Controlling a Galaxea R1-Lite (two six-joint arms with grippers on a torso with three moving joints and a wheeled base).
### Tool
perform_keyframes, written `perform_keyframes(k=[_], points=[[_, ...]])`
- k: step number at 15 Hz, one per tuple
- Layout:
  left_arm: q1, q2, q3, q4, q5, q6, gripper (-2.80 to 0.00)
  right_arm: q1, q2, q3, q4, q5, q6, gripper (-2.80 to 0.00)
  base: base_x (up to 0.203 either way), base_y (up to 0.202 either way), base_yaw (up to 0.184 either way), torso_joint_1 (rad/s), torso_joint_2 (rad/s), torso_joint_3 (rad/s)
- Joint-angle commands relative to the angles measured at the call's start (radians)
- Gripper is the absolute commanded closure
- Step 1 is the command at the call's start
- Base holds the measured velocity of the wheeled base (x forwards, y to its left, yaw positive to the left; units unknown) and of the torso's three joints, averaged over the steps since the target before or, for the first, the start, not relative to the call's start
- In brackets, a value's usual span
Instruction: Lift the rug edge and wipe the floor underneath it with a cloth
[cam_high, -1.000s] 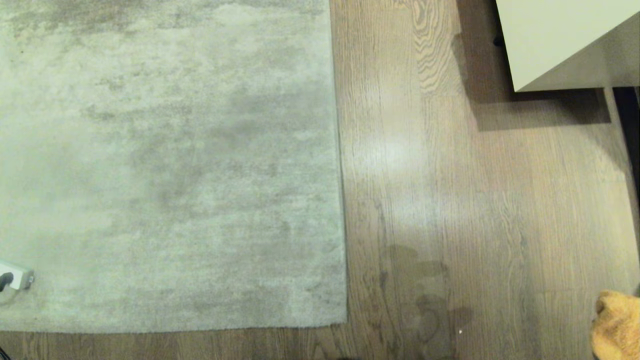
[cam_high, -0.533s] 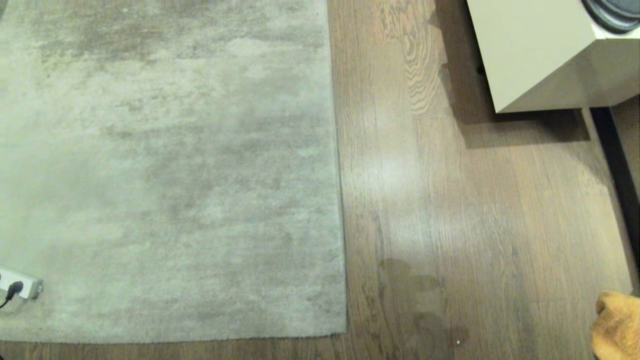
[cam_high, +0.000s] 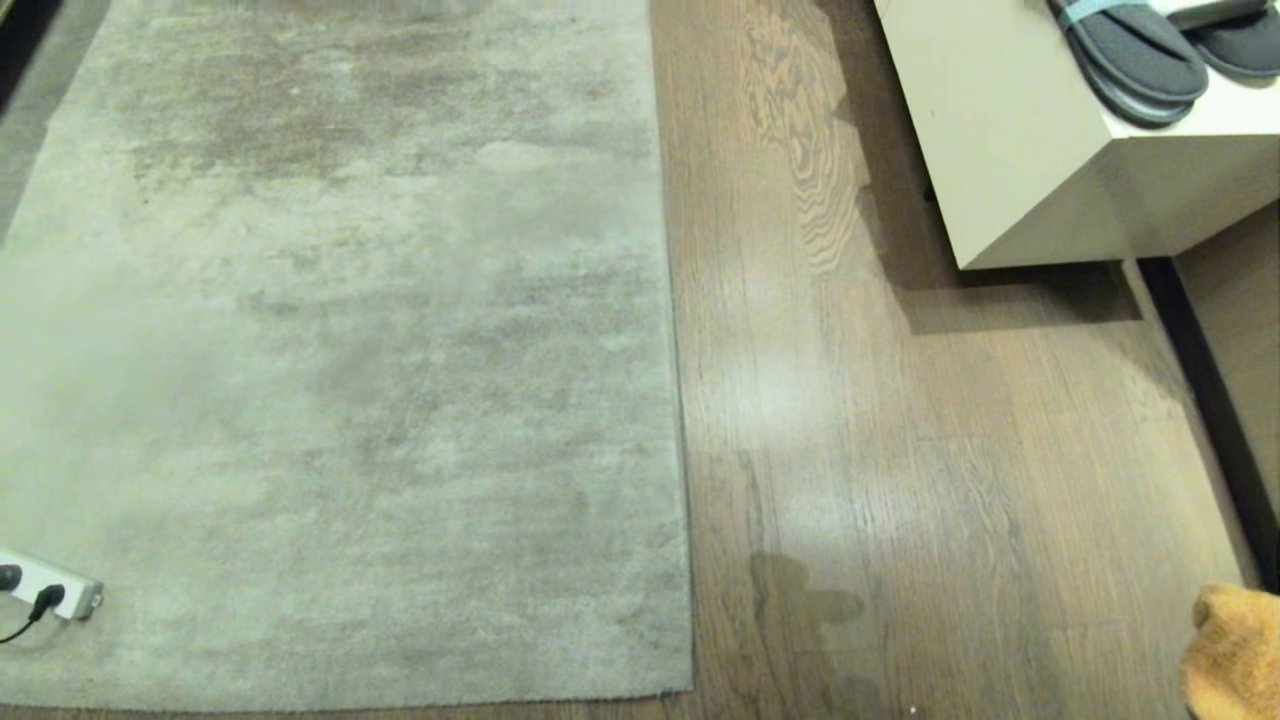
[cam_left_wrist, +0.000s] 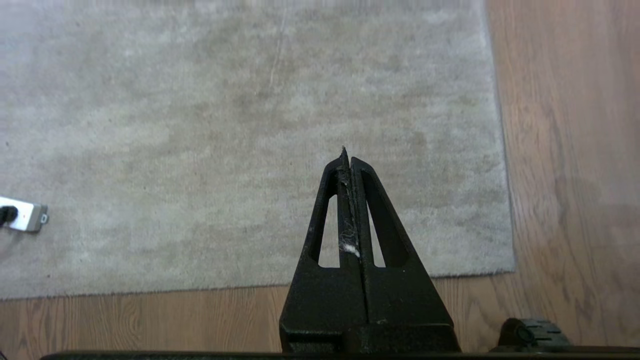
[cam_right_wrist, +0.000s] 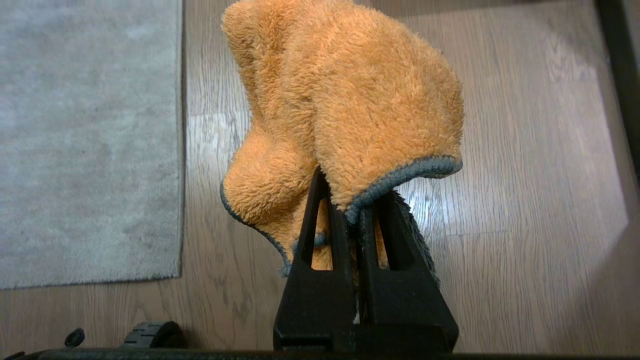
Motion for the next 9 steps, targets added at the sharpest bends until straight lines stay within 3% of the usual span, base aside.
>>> perform_keyframes(k=[1,9], points=[[0.0,0.0,0.0,0.0,0.0,0.0,0.0,0.0,0.002,0.0,-0.001,0.0,0.0,0.0,0.0,0.0,0.0,-0.002,0.0,0.198],[0.0,0.0,0.0,0.0,0.0,0.0,0.0,0.0,0.002,0.0,-0.001,0.0,0.0,0.0,0.0,0.0,0.0,0.002,0.0,0.204]])
